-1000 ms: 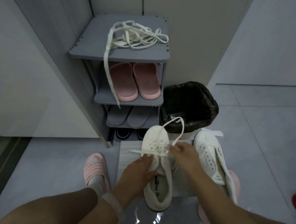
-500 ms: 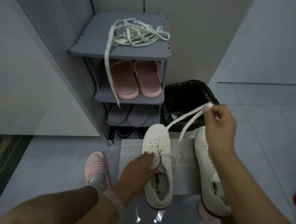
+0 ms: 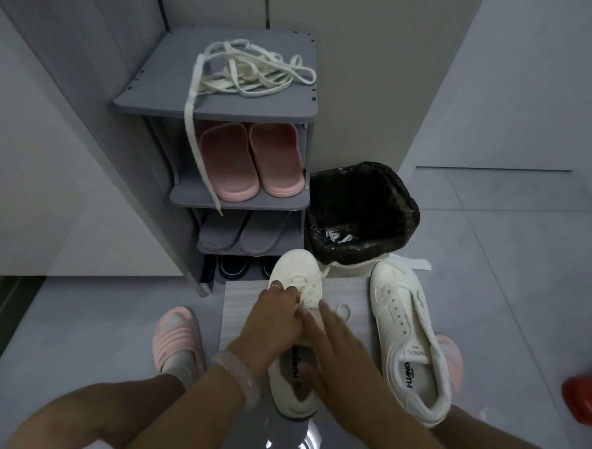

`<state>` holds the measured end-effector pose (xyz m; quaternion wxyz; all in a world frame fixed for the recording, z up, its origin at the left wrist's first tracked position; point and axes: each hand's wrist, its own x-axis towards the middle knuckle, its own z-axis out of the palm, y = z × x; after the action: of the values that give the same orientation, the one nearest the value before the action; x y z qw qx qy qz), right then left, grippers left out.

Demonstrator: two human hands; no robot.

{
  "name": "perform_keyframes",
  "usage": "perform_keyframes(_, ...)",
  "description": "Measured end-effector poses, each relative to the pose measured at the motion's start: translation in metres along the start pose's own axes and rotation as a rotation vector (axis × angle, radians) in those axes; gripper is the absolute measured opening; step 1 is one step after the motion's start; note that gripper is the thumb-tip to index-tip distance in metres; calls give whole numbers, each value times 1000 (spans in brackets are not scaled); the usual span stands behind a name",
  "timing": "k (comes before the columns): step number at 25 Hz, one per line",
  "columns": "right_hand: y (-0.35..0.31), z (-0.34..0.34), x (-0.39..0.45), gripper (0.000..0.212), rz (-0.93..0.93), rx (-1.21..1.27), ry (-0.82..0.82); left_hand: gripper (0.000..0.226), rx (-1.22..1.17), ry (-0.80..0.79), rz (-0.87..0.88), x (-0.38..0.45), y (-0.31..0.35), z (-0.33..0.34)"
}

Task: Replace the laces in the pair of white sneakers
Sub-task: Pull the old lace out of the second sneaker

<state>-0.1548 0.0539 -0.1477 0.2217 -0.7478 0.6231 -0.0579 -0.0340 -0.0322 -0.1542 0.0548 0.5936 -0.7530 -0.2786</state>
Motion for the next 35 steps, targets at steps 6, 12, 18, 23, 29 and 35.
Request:
perform_keyframes(6,-16,27,-22,73,40,-39,-59,27,149,-294,12,13,2,-19)
perform_keyframes(12,-19,36,-17,54,-5,-183,-75,10,-480,-334,-347,19,8,-24)
perform_keyframes(18,-21,43,-16,51,-40,-83,17,20,-662,-249,-459,14,-5,-29)
perform_keyframes(23,-18,48,-17,52,-4,-2,42,19,-369,-168,-188,1,-15,-28)
perform_keyframes(29,-24,25,-18,79,-8,34,-145,8,-71,30,13,0,-8,-9)
perform_keyframes(35,-25,38,-18,69,23,-20,-71,13,-242,67,-30,5,-13,-14)
